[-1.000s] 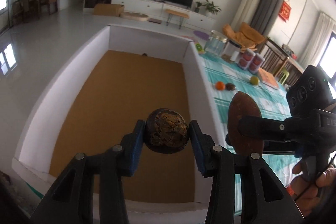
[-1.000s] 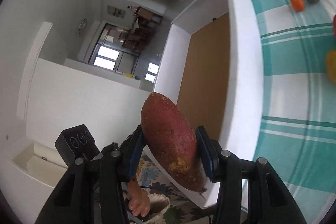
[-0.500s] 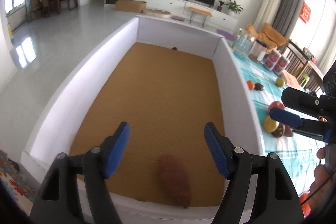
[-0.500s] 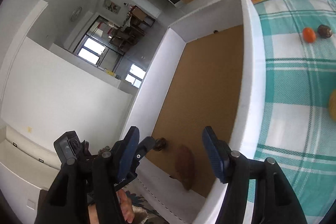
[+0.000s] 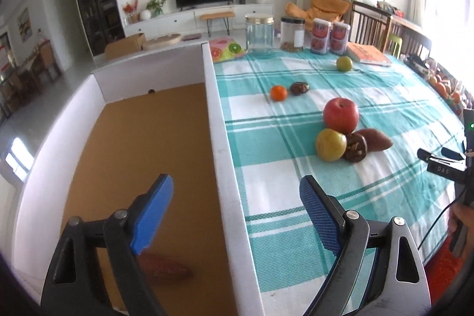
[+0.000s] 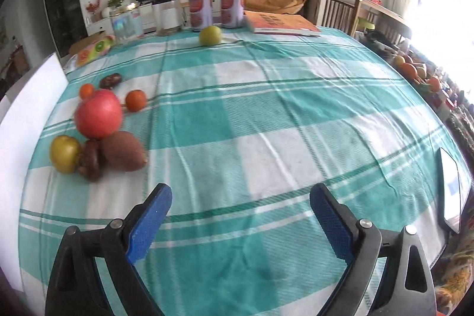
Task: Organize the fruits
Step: 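Bring both open tools back over the tablecloth toward the remaining fruits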
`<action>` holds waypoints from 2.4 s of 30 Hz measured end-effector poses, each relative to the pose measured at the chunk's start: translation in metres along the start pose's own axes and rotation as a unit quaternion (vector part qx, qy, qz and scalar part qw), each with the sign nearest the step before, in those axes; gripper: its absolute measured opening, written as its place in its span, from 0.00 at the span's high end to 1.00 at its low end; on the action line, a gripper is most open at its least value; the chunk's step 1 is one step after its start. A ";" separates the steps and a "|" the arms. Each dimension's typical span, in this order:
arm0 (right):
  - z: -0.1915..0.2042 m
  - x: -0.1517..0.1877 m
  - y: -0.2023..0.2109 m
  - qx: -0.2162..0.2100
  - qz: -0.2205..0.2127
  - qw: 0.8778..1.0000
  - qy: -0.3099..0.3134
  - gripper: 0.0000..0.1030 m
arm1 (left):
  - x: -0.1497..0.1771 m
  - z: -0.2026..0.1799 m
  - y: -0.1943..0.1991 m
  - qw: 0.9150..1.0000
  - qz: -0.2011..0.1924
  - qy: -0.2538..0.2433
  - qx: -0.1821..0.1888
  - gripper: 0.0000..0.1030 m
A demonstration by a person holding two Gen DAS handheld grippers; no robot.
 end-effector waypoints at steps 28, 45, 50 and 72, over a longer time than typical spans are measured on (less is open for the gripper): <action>-0.022 0.021 -0.036 0.011 0.016 0.999 -0.050 0.09 | -0.009 -0.135 0.020 0.993 -0.017 -0.047 0.103 0.03; -0.021 0.024 -0.040 0.012 0.026 0.999 -0.046 0.08 | 0.064 -0.155 -0.089 0.989 0.108 -0.013 0.104 0.03; -0.021 0.024 -0.041 0.012 0.028 0.998 -0.046 0.07 | 0.065 -0.158 -0.092 0.991 0.094 -0.033 0.091 0.01; -0.021 0.027 -0.044 0.012 0.037 0.998 -0.042 0.00 | 0.063 -0.158 -0.094 0.992 0.082 -0.033 0.085 0.00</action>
Point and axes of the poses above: each gripper's, at about its wrist camera, not at the fingertips, and y roughly against the way its jaws point, z to its left, x to its underside, the point moved 9 cm from there along -y, roughly the way its jaws point, and after that the axes turned 3 degrees about -z, right-handed, at the moved point
